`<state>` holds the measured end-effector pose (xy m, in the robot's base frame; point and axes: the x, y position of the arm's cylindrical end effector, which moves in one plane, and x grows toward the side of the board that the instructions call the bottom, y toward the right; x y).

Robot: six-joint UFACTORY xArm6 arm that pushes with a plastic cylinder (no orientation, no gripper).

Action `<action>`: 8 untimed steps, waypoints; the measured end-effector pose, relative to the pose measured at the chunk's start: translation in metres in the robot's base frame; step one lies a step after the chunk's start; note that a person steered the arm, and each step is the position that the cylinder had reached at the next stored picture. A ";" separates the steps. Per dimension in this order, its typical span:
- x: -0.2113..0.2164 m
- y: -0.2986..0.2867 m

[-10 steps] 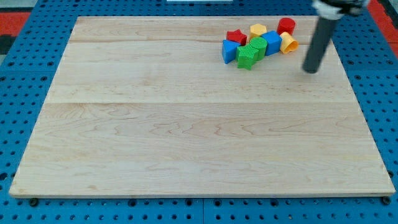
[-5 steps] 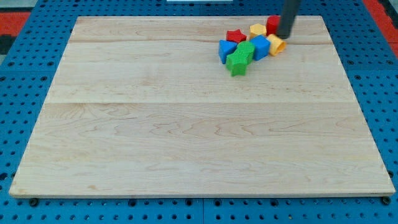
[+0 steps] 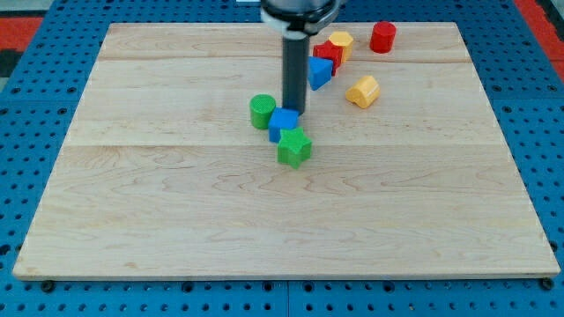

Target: Keep green star at bottom of the board

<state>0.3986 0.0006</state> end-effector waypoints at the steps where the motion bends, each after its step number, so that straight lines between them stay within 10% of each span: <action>1: 0.019 -0.014; 3: 0.058 0.036; 5: 0.096 -0.106; 8: 0.138 -0.016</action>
